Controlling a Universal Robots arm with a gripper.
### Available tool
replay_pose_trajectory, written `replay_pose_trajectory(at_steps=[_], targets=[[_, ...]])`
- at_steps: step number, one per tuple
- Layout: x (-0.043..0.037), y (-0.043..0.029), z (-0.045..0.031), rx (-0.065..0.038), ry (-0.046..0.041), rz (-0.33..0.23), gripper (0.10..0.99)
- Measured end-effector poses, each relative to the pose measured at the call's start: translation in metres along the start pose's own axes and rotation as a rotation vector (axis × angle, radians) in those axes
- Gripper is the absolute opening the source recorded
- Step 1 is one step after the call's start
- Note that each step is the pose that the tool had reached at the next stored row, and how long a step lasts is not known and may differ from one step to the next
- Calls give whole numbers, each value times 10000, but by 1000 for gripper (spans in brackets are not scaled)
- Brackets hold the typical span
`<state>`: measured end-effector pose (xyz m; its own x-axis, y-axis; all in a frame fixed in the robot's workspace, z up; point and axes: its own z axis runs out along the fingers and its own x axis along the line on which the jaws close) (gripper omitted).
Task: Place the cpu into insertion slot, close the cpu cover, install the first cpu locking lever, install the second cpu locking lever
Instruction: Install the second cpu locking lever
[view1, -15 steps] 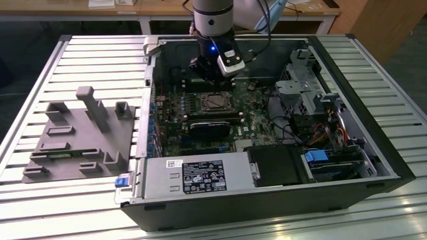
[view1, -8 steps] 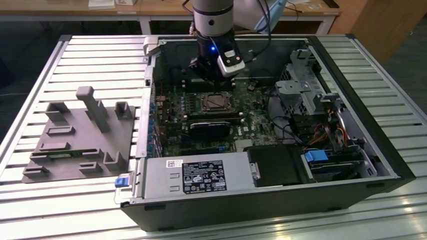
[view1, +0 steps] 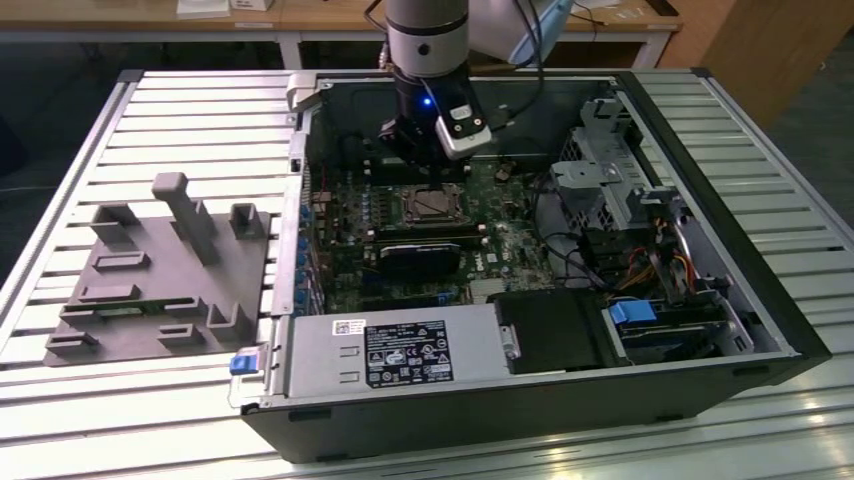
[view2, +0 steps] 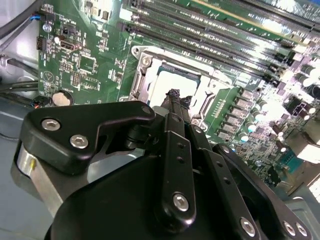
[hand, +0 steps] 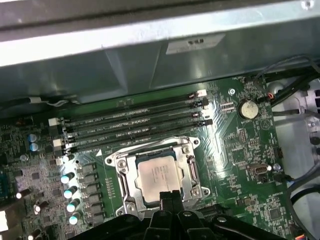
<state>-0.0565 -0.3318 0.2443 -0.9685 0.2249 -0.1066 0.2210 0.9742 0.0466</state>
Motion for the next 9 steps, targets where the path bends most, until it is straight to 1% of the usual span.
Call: replay_pose_trajectory(at_steps=[9], targets=[[-28,-119,-2,-1,0,-1,106]])
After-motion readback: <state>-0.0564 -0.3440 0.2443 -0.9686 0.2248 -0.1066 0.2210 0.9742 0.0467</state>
